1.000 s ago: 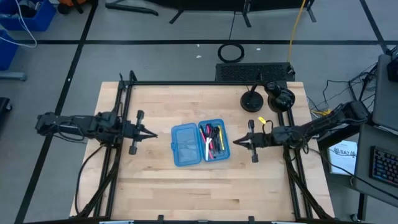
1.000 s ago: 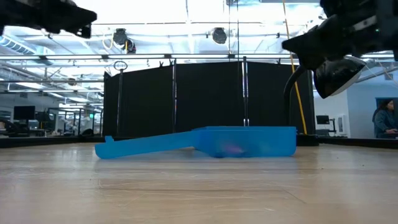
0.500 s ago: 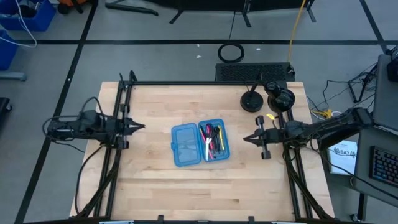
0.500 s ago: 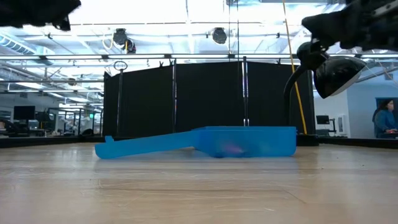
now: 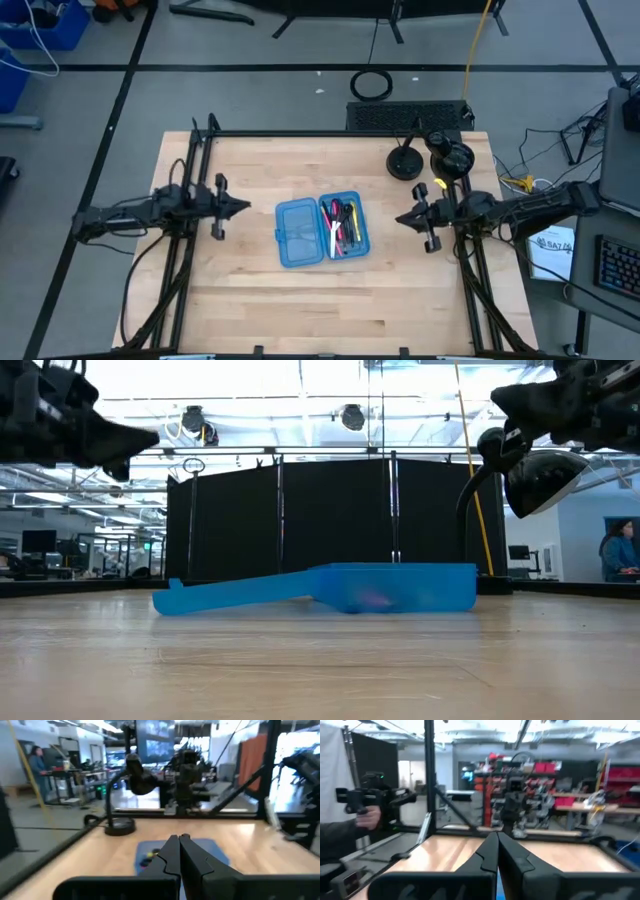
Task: Pick & place school supplies into a supply box
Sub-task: Return to Home Position
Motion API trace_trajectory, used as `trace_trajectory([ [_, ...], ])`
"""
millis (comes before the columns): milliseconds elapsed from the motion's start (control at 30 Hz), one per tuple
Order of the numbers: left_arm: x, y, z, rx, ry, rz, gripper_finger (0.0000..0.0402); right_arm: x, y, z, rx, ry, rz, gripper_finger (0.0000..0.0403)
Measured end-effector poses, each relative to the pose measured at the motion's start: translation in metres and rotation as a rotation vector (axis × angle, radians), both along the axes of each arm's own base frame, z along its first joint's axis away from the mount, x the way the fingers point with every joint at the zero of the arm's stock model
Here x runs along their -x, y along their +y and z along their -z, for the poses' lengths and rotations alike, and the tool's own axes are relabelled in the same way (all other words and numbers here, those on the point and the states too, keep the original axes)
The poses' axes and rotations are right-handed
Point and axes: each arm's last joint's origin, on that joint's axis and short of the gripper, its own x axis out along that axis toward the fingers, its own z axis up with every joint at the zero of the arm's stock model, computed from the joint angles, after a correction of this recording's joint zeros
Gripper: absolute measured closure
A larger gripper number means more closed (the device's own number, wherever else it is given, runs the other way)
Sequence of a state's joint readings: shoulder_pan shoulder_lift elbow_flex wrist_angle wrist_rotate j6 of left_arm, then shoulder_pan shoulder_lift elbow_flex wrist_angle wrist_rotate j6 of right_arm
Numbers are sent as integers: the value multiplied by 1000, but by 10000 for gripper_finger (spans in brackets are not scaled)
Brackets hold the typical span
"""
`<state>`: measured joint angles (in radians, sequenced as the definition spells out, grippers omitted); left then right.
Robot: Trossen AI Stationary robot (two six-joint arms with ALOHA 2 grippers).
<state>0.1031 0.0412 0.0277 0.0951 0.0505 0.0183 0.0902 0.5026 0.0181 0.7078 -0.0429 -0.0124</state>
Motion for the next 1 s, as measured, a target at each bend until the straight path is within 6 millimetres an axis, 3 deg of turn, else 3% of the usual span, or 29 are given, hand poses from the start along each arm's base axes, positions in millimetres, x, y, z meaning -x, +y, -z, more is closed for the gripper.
trace_trajectory([
  [167,-2,-3,13,85,87,57,400,-1,1,5,-52,61,-26,403],
  [333,-2,-12,11,-19,74,161,400,-3,1,10,-46,108,-23,403],
  [700,-1,-20,11,-132,62,153,401,-2,0,3,-22,34,35,403],
  [1000,0,-24,12,-143,76,151,401,12,-3,5,-20,66,57,403],
])
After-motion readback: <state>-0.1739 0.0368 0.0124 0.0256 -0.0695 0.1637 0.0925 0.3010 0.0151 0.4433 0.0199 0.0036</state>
